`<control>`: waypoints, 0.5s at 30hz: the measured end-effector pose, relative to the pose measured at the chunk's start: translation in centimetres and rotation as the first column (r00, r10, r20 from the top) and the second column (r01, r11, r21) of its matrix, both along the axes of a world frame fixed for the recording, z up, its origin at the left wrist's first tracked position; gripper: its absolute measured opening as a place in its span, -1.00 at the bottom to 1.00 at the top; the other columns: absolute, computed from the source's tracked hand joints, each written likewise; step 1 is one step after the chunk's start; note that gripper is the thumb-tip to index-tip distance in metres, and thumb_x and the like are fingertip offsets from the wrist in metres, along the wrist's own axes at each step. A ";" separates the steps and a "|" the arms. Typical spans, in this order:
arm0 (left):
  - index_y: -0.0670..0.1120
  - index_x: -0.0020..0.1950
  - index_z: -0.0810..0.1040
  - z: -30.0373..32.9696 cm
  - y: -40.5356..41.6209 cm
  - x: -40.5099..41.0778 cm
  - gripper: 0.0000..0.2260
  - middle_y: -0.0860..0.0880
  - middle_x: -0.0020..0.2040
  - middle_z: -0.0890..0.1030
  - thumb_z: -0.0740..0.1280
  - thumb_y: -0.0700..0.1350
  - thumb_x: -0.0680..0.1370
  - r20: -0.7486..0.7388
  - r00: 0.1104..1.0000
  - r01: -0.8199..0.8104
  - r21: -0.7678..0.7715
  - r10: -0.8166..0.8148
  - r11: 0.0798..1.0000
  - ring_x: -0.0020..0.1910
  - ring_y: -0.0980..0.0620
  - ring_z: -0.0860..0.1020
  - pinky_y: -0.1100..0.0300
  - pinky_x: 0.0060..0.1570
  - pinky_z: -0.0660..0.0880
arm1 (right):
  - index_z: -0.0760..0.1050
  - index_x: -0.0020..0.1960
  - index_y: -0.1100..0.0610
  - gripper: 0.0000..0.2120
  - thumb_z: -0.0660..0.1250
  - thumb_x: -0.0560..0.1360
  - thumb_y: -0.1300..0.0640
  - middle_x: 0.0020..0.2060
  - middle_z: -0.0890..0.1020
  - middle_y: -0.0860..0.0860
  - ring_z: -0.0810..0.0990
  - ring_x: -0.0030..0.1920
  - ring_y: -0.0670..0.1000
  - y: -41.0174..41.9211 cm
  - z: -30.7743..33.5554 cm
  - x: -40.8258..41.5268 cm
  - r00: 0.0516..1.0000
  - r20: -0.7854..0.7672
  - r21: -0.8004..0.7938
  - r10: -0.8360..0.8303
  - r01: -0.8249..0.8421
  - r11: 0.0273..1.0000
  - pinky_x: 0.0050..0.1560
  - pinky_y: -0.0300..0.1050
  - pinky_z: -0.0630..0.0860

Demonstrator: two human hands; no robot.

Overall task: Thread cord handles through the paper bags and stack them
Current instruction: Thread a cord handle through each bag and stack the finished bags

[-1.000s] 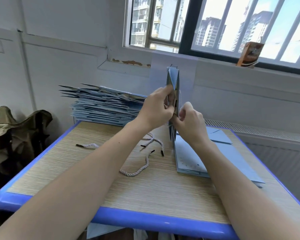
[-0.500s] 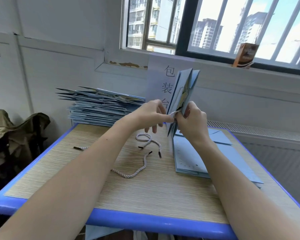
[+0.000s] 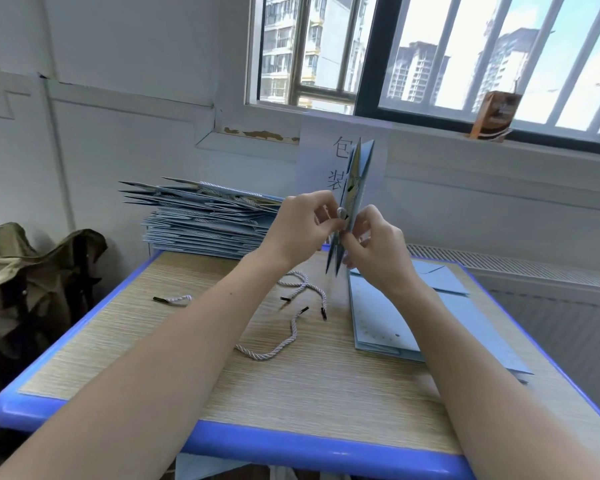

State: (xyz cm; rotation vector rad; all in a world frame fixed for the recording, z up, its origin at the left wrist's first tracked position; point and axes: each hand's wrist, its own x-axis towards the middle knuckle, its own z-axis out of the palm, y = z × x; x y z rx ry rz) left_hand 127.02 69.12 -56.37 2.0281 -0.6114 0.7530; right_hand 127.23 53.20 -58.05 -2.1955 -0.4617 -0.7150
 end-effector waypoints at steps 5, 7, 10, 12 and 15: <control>-0.08 -0.09 0.44 -0.8 -0.7 0.1 -0.81 0.02 -0.30 0.55 0.42 -0.05 0.52 0.124 0.962 -0.249 0.047 0.242 0.967 -0.30 -0.07 0.51 -0.01 -0.28 0.51 | 0.36 -0.11 0.20 -0.89 0.30 0.46 0.26 -0.28 0.58 0.08 0.67 -0.39 0.11 0.3 -0.1 -0.4 0.998 -0.036 -0.007 0.055 -0.056 0.998 -0.25 0.23 0.60; -0.08 -0.02 0.35 -0.8 -0.7 0.1 -0.72 -0.02 -0.26 0.55 0.42 0.01 0.53 0.024 0.955 -0.295 0.010 0.295 0.955 -0.28 -0.13 0.52 0.01 -0.30 0.47 | 0.36 -0.12 0.21 -0.88 0.31 0.45 0.30 -0.30 0.57 0.06 0.67 -0.39 0.11 0.4 -0.2 -0.6 0.994 -0.046 -0.028 0.097 -0.099 0.995 -0.26 0.20 0.60; -0.07 0.05 0.35 -0.8 -0.5 0.4 -0.72 -0.04 -0.15 0.60 0.37 0.05 0.54 -0.081 0.922 -0.377 0.030 0.378 0.926 -0.20 -0.16 0.55 0.02 -0.25 0.48 | 0.36 -0.17 0.12 -0.84 0.34 0.45 0.27 -0.34 0.55 -0.01 0.67 -0.37 0.13 0.7 -0.2 -1.0 0.986 -0.044 -0.060 0.160 -0.163 0.985 -0.25 0.19 0.60; -0.06 0.07 0.43 -0.7 -0.4 0.4 -0.79 -0.07 -0.12 0.62 0.32 0.02 0.55 -0.101 0.913 -0.392 0.057 0.396 0.918 -0.16 -0.18 0.54 0.04 -0.23 0.46 | 0.33 -0.22 0.02 -0.77 0.34 0.43 0.27 -0.37 0.54 -0.05 0.66 -0.35 0.16 0.9 -0.2 -1.1 0.985 -0.043 -0.067 0.169 -0.171 0.983 -0.25 0.18 0.60; -0.04 0.04 0.48 -0.8 -0.4 0.5 -0.86 -0.07 -0.15 0.63 0.30 -0.01 0.55 -0.111 0.951 -0.289 0.002 0.288 0.957 -0.18 -0.17 0.57 0.00 -0.18 0.55 | 0.31 -0.24 0.02 -0.76 0.34 0.40 0.28 -0.40 0.53 -0.05 0.66 -0.35 0.15 0.9 -0.2 -1.1 0.989 -0.048 -0.048 0.138 -0.141 0.989 -0.27 0.16 0.60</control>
